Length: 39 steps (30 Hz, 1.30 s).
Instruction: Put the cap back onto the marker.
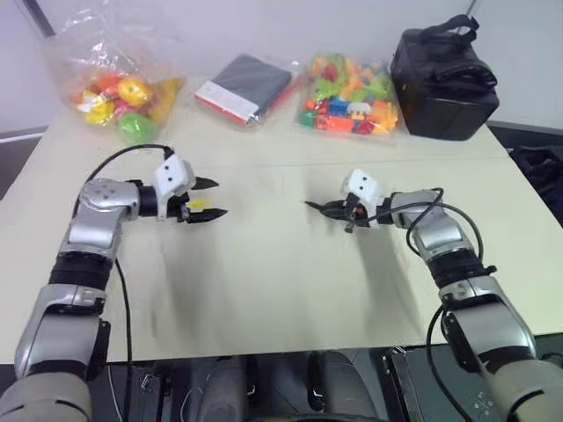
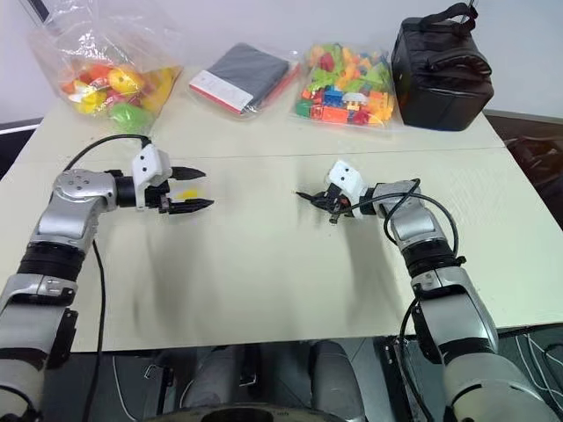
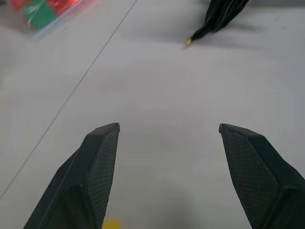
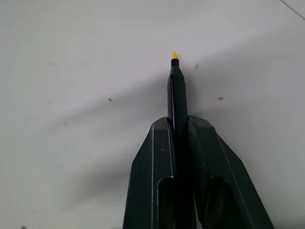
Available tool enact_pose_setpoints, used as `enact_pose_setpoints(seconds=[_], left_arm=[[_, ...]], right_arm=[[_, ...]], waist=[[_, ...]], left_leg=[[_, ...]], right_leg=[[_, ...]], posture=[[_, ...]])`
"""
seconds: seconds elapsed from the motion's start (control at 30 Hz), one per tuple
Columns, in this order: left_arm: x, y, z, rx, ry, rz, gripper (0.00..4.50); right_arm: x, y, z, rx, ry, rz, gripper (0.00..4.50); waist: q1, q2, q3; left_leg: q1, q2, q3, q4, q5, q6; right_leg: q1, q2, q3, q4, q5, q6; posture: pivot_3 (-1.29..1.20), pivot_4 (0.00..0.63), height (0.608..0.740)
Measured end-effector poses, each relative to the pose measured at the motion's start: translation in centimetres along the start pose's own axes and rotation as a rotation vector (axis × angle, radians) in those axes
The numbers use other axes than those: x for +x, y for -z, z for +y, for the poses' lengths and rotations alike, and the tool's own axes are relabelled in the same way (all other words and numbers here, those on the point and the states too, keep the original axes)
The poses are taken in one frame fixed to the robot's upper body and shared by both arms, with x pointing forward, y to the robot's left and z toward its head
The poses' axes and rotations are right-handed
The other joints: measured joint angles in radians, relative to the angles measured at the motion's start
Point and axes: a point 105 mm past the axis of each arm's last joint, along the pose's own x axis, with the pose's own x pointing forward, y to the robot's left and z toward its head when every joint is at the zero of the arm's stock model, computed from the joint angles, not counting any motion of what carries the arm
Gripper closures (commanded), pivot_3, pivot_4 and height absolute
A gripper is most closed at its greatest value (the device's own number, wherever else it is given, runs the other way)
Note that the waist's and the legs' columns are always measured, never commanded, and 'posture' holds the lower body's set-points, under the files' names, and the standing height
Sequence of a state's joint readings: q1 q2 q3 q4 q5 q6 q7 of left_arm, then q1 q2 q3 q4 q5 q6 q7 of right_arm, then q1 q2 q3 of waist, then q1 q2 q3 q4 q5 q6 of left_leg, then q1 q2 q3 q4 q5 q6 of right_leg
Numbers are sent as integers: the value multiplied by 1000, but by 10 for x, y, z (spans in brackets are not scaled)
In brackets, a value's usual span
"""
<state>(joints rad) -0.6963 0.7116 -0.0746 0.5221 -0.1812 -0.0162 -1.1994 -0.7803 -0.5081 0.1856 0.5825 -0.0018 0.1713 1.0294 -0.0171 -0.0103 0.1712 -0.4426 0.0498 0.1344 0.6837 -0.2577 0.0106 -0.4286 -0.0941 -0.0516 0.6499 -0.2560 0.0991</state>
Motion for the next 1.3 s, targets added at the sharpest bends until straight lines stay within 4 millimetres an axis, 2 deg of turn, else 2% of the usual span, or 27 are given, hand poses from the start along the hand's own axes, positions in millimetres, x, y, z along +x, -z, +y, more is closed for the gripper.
enact_pose_setpoints(seconds=[0.1, 0.17, 0.23, 0.3, 0.53, 0.7, 0.87, 1.2, 1.3], left_arm=[[-18, 5, 11, 3, -55, 32, 1022], [-23, 6, 14, 1, -68, 43, 1022], [-27, 9, 17, -13, -84, 51, 1022], [-31, 12, 20, -35, -106, 52, 1022], [-34, 31, 15, -112, -116, 81, 1022], [-39, 47, 15, -152, -145, 106, 1022], [-35, 58, 18, -174, -179, 123, 1022], [-11, 56, 23, -154, -152, 112, 1022], [-7, 61, 22, -162, -133, 146, 1022]], right_arm=[[-13, -34, -15, -134, 20, -8, 4461], [-17, -56, -18, -211, 20, -28, 4461], [-18, -75, -16, -279, 5, -50, 4461], [-15, -82, -10, -317, -20, -54, 4461], [0, -84, 18, -289, -120, -72, 4461], [1, -78, 26, -248, -137, -76, 4461], [0, -77, 26, -219, -123, -87, 4461], [-3, -71, 24, -195, -87, -83, 4461], [-4, -68, 25, -185, -80, -78, 4461]], waist=[[-1, 0, 0], [-2, 0, 0], [-1, 0, 0], [1, 0, 0], [0, 0, 0], [2, 0, 0], [3, 0, 0], [0, 0, 0], [0, 0, 0]], left_leg=[[0, 0, 0, 0, 0, 0], [0, 0, 0, 0, 0, 0], [0, 0, 0, 0, 0, 0], [0, 0, 0, 0, 0, 0], [-1, 0, 0, 0, 0, 0], [-1, 0, 0, 0, 0, 0], [-1, 0, 0, 0, 0, 0], [-1, 0, 0, 0, 0, 0], [-1, 0, 0, 0, 0, 0]], right_leg=[[-1, 0, 0, 0, 0, 0], [-1, 0, 0, 0, 0, 0], [-1, 0, 0, 0, 0, 0], [-1, 0, 0, 0, 0, 0], [-1, 0, 0, 0, 0, 0], [-1, 0, 0, 0, 0, 0], [-1, 0, 0, 0, 0, 0], [-1, 0, 0, 0, 0, 0], [-1, 0, 0, 0, 0, 0]], posture=[[0, 150, 740], [0, 150, 740], [0, 150, 740], [0, 150, 740], [0, 150, 740], [0, 150, 740], [0, 150, 740], [0, 150, 740], [0, 150, 740]])
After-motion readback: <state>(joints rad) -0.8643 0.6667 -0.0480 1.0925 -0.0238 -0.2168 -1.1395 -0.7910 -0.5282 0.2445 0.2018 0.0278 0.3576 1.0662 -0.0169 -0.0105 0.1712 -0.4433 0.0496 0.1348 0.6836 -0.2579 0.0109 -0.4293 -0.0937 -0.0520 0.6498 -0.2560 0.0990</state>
